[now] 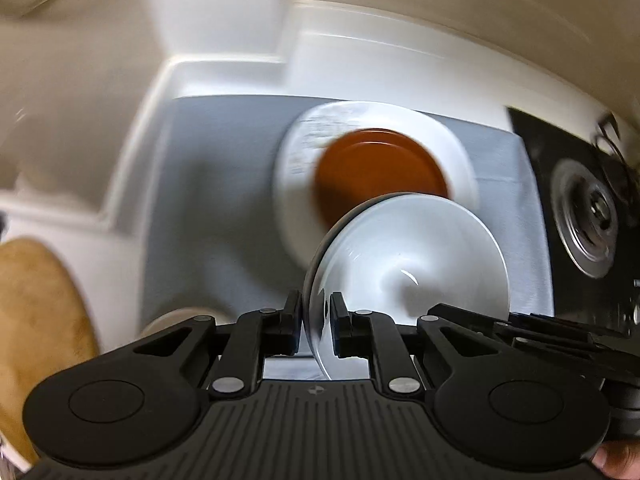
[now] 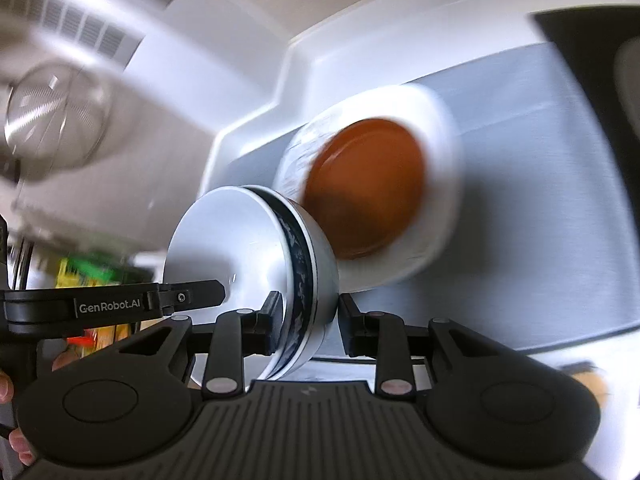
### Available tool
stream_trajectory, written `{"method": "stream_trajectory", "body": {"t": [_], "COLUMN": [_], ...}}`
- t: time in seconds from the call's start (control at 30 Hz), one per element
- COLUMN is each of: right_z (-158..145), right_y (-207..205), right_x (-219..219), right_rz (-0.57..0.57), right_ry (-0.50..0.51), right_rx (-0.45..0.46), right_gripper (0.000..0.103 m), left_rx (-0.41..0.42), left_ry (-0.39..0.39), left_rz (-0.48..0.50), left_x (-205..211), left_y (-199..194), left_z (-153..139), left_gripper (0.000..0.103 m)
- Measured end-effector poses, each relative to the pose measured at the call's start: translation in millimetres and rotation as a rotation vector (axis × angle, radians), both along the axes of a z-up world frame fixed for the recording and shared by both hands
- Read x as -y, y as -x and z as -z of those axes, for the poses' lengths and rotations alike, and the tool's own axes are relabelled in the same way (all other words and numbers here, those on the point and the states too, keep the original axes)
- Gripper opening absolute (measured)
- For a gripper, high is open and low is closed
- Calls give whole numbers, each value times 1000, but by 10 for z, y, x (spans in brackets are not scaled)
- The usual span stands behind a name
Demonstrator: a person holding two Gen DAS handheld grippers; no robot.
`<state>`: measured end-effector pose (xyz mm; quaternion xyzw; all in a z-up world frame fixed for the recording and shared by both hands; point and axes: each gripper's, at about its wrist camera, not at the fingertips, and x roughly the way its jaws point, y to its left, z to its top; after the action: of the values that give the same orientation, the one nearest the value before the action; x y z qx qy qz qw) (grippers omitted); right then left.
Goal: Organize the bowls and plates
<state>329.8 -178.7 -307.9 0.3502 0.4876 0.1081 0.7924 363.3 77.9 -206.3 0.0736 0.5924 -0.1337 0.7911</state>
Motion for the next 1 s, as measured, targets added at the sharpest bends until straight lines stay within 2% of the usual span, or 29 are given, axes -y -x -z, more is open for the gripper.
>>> {"method": "stream_trajectory", "body": {"t": [0.13,0.27,0.37,0.53,0.73,0.9,1.0], "right_z": [-119,-237,-159,94,185,171,174], "right_y": [-147,-235,-296,-310,-255,-160,-140], "right_x": [-382,-841,-1118,-1428,-1609,-1747,-1818], "right_rz": [-95,-205,-268,-306,-364,-425,-450], "right_ry": [-32,18,16,22,150,307,382], "right_rx": [10,36,14,-57,-56,30,93], "right_gripper": [33,32,32,31,31,31,33], "left_rx": [9,-3,-28,-122,-191,-237,-213], "left_ry": [12,2,-13,1,42,40,17], "left_rz": [-81,-148,-196,-290,-319,-319,-295], "left_x": [-459,-858,-1128,-1485,-1614,-1630,-1585], "left_y": [44,88,112,89,119,118,132], "left_z": [-166,-215,-124,173,450,677,693], "left_gripper": [15,15,16,16,16,16,16]}}
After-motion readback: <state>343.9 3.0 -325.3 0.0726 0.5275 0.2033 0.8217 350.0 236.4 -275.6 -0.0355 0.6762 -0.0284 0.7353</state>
